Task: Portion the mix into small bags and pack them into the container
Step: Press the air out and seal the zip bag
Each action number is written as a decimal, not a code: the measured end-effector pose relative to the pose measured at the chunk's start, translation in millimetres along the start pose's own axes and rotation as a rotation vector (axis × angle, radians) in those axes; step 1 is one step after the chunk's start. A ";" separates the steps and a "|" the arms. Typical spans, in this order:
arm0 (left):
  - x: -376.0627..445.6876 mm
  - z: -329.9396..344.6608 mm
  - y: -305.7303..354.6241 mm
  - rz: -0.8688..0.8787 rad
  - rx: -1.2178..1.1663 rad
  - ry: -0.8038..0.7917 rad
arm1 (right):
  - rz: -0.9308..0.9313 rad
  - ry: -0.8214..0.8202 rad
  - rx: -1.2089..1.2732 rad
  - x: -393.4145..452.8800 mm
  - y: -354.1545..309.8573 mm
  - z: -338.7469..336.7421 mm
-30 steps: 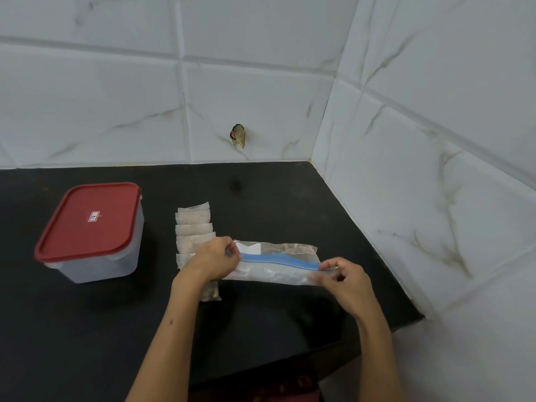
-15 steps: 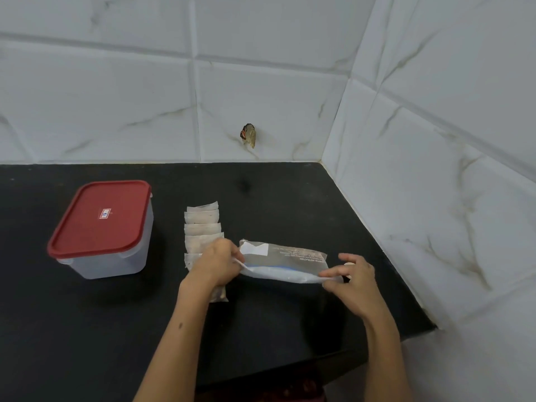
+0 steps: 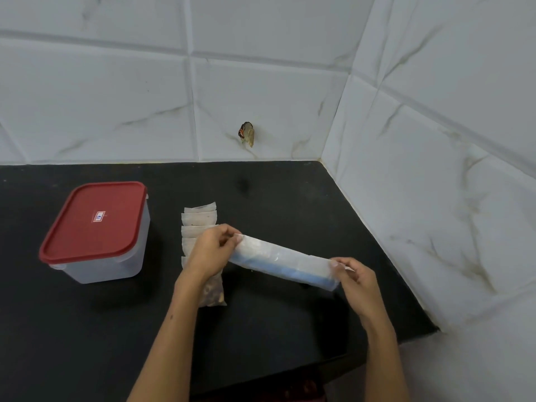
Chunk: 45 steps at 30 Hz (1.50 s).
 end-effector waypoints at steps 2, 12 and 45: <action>4.4 7.2 3.4 -0.012 0.086 0.050 | -0.003 0.093 -0.072 2.4 -4.3 0.7; 27.7 20.1 11.9 0.071 0.695 0.075 | 0.044 0.147 -0.583 26.9 -19.4 14.9; 63.7 30.9 12.2 0.063 0.075 -0.274 | 0.006 -0.206 -0.590 18.7 -20.8 28.8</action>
Point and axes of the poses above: each hand's wrist, its own x-axis towards the middle knuckle, its own z-axis out of the palm, y = z × x, the point moved 6 cm from there along x, towards the middle knuckle
